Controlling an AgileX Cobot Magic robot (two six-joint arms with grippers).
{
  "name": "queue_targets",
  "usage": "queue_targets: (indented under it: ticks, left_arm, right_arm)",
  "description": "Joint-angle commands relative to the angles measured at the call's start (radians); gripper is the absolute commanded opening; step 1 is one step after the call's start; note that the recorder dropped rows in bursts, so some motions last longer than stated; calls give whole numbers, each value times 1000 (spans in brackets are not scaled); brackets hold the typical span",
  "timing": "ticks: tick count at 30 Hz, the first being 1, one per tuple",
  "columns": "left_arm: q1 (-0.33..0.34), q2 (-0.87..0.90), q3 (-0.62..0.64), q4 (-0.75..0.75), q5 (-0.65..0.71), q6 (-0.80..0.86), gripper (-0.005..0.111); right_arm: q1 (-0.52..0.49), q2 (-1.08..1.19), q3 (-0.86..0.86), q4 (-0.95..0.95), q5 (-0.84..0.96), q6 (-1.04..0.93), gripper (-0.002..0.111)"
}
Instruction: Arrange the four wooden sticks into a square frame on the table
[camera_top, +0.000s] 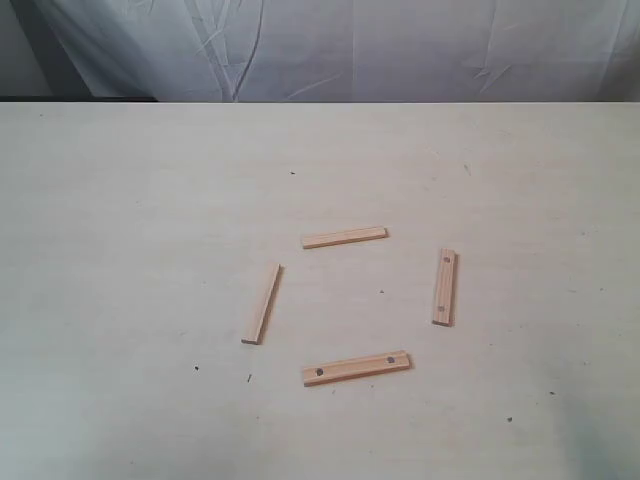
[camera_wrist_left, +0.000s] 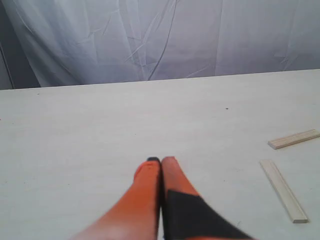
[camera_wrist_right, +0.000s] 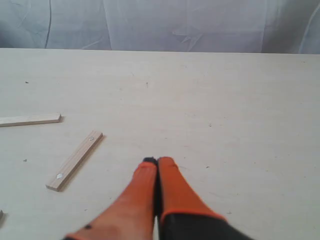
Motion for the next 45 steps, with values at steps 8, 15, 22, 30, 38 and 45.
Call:
queue_targets:
  ticks: [8,15,22,30,38,45]
  left_arm:
    - [2,-5,5,2,-12,-1,0]
    - [2,-5,5,2,-12,-1,0]
    - [2,-5,5,2,-12,-1,0]
    - [2,-5,5,2,-12,-1,0]
    - [2,-5,5,2,-12,-1,0]
    - [2,-5,5,21,-53,2,0]
  right_arm:
    - [-4,-6,2,-7,-11,-1,0]
    - [-4,-6,2,-7,-11,-1,0]
    - [-4,-6,2,-5,-14,1,0]
    - [-4,-6,2,-10,-14,1,0]
    - [-4,-6,2,-5,-21,1,0]
    - [-4,-6,2,39,-269,1,0]
